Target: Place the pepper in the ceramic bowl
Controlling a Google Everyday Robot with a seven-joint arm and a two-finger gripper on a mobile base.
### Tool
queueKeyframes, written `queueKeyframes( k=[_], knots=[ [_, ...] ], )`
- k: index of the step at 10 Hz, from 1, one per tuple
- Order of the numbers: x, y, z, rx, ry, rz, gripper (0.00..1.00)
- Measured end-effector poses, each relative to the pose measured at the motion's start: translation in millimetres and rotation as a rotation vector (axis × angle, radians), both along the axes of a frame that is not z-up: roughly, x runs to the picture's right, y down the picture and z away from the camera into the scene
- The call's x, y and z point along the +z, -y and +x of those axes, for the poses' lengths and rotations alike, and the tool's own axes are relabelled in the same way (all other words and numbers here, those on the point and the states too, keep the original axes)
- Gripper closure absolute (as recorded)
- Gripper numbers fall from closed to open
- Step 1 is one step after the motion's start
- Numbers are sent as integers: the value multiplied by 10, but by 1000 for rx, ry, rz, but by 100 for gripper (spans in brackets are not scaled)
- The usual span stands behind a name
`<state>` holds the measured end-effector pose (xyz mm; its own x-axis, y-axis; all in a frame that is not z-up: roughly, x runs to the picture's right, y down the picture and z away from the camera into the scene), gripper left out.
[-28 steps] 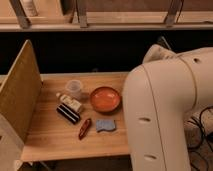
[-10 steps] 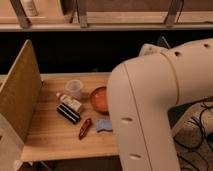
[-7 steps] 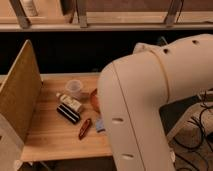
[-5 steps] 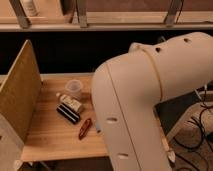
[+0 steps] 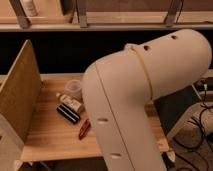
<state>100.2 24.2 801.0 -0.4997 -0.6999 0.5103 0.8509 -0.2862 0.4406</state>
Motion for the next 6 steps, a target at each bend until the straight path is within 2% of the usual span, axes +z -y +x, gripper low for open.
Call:
queueKeyframes(
  k=[1,3,4,6],
  knots=[
    [-12,-8,-11,4,9,-5,20],
    [-162,-92,-93,0,74,-29,20],
    [-264,-165,-164,-44,109,-33,20],
    [-418,-221,-255,-137,144,-3,20]
  ],
)
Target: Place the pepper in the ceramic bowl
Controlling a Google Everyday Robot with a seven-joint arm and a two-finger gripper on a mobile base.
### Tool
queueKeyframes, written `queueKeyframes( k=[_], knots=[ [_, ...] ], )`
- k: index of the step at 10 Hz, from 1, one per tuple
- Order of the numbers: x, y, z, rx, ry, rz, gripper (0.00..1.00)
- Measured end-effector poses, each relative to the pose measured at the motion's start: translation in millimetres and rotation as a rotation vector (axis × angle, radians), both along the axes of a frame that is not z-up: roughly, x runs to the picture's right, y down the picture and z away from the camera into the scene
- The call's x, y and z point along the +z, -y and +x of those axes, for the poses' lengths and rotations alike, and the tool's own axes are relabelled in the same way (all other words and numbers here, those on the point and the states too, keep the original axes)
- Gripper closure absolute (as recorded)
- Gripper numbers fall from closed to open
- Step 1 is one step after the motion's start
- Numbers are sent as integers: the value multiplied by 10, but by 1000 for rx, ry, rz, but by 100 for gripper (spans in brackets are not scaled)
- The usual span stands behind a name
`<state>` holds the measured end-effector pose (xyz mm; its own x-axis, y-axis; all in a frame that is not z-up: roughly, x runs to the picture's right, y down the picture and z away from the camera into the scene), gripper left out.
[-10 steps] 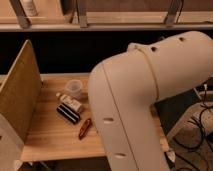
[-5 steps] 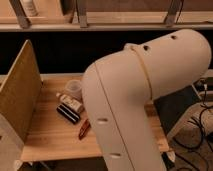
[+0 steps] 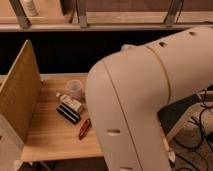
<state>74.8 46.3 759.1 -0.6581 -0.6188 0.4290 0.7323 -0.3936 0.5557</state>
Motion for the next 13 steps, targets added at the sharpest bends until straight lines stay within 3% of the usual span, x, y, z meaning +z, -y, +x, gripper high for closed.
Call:
queueKeyframes(
  k=[2,5,8,10,11,13],
  knots=[
    [-185,-58,-105,-81,34,43,20],
    [-484,-247,-534,-193,136,82,20],
    [-538,-289,-598,-212,155,87,20],
    [-523,-284,-581,-166,138,77,20],
    [-500,-251,-571,-94,106,79,20],
    [-456,-161,-578,62,39,119,20]
  ],
)
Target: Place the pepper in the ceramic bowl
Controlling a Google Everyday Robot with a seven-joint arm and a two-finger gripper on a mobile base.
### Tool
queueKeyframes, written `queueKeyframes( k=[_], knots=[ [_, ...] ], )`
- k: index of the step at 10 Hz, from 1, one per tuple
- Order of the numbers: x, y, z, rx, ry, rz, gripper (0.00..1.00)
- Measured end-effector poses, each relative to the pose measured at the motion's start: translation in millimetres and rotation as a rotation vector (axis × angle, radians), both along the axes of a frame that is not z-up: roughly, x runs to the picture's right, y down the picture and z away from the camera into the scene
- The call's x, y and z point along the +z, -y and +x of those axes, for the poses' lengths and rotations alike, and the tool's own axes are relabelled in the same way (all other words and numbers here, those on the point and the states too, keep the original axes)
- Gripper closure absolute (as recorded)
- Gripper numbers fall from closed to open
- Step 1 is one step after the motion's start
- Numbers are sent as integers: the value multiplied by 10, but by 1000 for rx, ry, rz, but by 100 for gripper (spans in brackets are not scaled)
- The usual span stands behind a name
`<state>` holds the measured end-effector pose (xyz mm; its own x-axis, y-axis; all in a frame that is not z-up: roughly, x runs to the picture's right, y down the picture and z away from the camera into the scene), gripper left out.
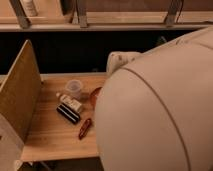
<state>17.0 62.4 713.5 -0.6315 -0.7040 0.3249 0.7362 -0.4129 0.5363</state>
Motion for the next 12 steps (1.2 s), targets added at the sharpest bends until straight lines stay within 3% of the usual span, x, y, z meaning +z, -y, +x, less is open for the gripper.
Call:
queueKeyframes(
  k=[2,3,7,9,10,12],
  knots=[
    [-17,-11,-29,98,-33,42,20],
    [-33,-34,-44,121,-42,63,20],
    [-44,-53,-83,134,-44,79,20],
    [-83,-100,-339,114,-3,67,20],
    [-133,-201,-628,91,43,41,20],
    [-162,-368,-871,74,76,-5,20]
  ],
)
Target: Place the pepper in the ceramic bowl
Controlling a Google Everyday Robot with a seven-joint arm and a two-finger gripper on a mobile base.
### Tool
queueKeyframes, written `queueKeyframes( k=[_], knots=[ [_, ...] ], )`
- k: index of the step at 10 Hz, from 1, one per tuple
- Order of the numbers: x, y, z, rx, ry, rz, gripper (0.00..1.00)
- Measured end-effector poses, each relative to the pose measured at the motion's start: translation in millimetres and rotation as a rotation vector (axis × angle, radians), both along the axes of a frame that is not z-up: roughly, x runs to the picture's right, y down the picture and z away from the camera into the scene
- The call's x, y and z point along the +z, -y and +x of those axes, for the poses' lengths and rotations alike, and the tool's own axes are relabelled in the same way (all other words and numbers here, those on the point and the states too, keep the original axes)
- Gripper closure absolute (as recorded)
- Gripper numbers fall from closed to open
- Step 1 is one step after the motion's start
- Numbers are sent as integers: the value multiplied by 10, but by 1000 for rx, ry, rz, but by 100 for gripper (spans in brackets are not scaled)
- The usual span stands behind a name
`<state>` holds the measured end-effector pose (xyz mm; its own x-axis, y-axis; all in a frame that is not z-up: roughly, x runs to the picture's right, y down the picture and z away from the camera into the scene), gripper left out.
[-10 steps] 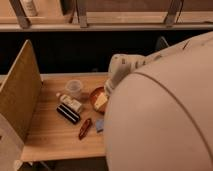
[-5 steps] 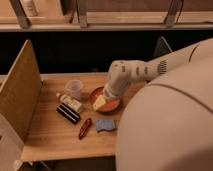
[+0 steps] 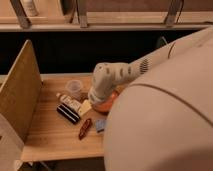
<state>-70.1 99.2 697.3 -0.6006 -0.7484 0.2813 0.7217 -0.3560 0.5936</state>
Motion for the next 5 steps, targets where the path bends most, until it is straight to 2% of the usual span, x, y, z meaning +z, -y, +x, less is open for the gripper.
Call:
queueKeyframes(
  k=[3,4,5],
  knots=[
    [82,-257,-102,-7,-5,-78,20],
    [122,-365,-107,-25,-13,-104,20],
    [124,-407,-130,-36,-12,-114,20]
  ],
)
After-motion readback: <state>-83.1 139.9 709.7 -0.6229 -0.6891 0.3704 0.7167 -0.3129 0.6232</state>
